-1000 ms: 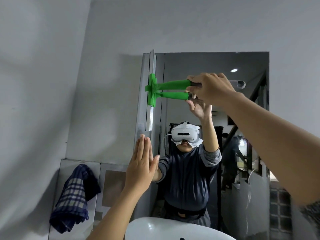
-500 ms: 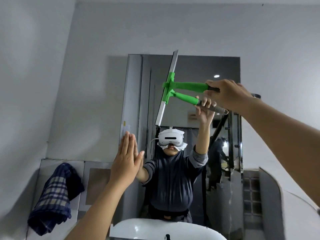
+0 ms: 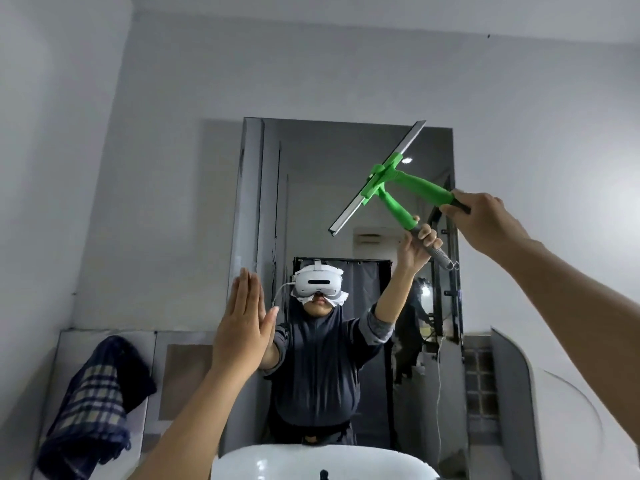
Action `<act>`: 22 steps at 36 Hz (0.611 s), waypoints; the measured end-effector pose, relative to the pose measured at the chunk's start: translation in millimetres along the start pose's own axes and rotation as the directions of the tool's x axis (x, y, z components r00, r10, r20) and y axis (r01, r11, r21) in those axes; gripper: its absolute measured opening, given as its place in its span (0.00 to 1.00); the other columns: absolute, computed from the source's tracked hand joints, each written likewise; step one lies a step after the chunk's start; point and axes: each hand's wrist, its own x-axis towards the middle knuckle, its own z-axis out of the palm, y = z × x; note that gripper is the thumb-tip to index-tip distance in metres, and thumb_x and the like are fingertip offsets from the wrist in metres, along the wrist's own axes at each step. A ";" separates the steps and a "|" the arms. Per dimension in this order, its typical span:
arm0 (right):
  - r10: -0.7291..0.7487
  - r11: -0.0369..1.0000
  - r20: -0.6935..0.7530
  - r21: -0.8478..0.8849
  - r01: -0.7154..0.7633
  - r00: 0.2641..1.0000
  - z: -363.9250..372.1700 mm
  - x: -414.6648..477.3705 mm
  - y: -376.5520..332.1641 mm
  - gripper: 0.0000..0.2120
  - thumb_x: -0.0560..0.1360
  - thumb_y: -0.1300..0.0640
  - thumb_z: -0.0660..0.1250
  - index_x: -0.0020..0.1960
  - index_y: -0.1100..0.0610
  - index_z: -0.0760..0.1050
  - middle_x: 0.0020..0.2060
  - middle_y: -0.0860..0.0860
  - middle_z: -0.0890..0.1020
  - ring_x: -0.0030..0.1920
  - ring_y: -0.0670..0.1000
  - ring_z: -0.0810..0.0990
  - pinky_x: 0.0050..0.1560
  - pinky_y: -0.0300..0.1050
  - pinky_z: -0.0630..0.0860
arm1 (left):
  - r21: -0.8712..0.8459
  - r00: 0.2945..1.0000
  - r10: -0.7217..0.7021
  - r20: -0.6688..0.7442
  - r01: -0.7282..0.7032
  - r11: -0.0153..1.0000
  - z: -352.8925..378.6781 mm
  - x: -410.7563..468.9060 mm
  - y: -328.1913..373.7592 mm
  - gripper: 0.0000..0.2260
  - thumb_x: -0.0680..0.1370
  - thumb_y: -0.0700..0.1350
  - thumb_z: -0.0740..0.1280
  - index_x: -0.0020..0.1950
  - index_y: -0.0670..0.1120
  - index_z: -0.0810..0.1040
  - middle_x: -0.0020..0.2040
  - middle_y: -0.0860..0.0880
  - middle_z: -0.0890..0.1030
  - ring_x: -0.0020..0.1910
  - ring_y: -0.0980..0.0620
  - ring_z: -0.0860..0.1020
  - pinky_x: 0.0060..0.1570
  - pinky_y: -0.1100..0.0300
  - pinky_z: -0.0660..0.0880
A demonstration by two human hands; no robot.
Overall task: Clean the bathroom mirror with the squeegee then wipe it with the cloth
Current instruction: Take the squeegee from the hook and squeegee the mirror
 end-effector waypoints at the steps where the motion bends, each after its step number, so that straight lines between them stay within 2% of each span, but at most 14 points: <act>1: 0.027 0.999 -0.010 0.018 -0.027 1.000 1.2 -2.5 1.4 0.08 0.78 0.52 0.59 0.51 0.55 0.73 0.35 0.55 0.74 0.37 0.58 0.72 0.34 0.45 0.66 | -0.008 1.000 0.001 0.000 -0.001 1.000 0.3 0.3 -0.5 0.32 0.78 0.59 0.48 0.73 0.38 0.54 0.75 0.40 0.54 0.75 0.45 0.50 0.73 0.53 0.45; 6: 0.165 0.983 -0.035 0.083 -0.161 0.986 8.9 -19.1 5.1 0.10 0.78 0.53 0.59 0.47 0.58 0.74 0.32 0.54 0.73 0.32 0.55 0.70 0.31 0.44 0.64 | -0.033 1.000 -0.001 -0.001 0.001 0.999 -2.0 -1.1 3.2 0.28 0.78 0.52 0.52 0.74 0.38 0.53 0.76 0.40 0.53 0.75 0.45 0.50 0.73 0.55 0.44; 10: 0.224 0.972 -0.044 0.082 -0.220 0.974 17.7 -32.4 -5.4 0.11 0.77 0.50 0.59 0.49 0.57 0.75 0.37 0.56 0.76 0.35 0.58 0.73 0.34 0.45 0.67 | -0.052 1.000 0.004 -0.013 -0.005 0.999 -3.2 -1.5 3.8 0.27 0.79 0.51 0.53 0.74 0.38 0.53 0.76 0.40 0.53 0.75 0.44 0.49 0.73 0.52 0.46; 13: 0.292 0.955 -0.069 0.080 -0.287 0.954 29.3 -40.4 -16.9 0.12 0.77 0.48 0.59 0.50 0.55 0.76 0.42 0.57 0.78 0.41 0.61 0.77 0.40 0.48 0.70 | -0.076 1.000 0.014 0.009 -0.013 0.997 -4.1 -1.8 0.8 0.27 0.79 0.47 0.57 0.74 0.38 0.52 0.76 0.41 0.52 0.75 0.45 0.48 0.73 0.54 0.44; 16: 0.342 0.938 -0.114 0.095 -0.333 0.933 46.5 -51.1 -29.7 0.14 0.77 0.47 0.57 0.49 0.56 0.75 0.42 0.57 0.79 0.43 0.61 0.77 0.43 0.49 0.71 | -0.022 0.999 0.029 0.033 -0.028 0.999 0.6 -0.4 -8.6 0.29 0.79 0.53 0.52 0.75 0.40 0.48 0.77 0.43 0.47 0.75 0.47 0.46 0.74 0.52 0.46; 18: 0.359 0.930 -0.151 0.146 -0.338 0.921 59.9 -60.1 -41.2 0.16 0.78 0.47 0.56 0.48 0.58 0.74 0.41 0.56 0.78 0.42 0.59 0.76 0.42 0.49 0.70 | 0.010 0.999 0.027 0.031 -0.027 1.000 1.6 -0.5 -11.9 0.30 0.79 0.57 0.49 0.75 0.43 0.42 0.76 0.49 0.40 0.74 0.52 0.39 0.73 0.58 0.44; 20: 0.377 0.918 -0.194 0.204 -0.339 0.905 74.1 -69.6 -55.3 0.16 0.79 0.47 0.55 0.47 0.59 0.73 0.39 0.55 0.76 0.40 0.58 0.73 0.40 0.48 0.67 | -0.006 0.999 0.021 0.031 -0.021 1.000 0.5 -1.9 -12.3 0.32 0.79 0.56 0.52 0.74 0.46 0.38 0.74 0.53 0.37 0.72 0.57 0.36 0.69 0.65 0.41; 22: 0.390 0.903 -0.247 0.293 -0.315 0.887 87.9 -77.6 -69.5 0.16 0.79 0.48 0.55 0.44 0.61 0.71 0.36 0.54 0.75 0.37 0.57 0.73 0.36 0.45 0.66 | -0.028 0.999 0.032 0.027 -0.031 0.999 -4.8 -3.2 -10.5 0.32 0.79 0.56 0.53 0.74 0.46 0.38 0.74 0.54 0.35 0.72 0.58 0.35 0.68 0.66 0.44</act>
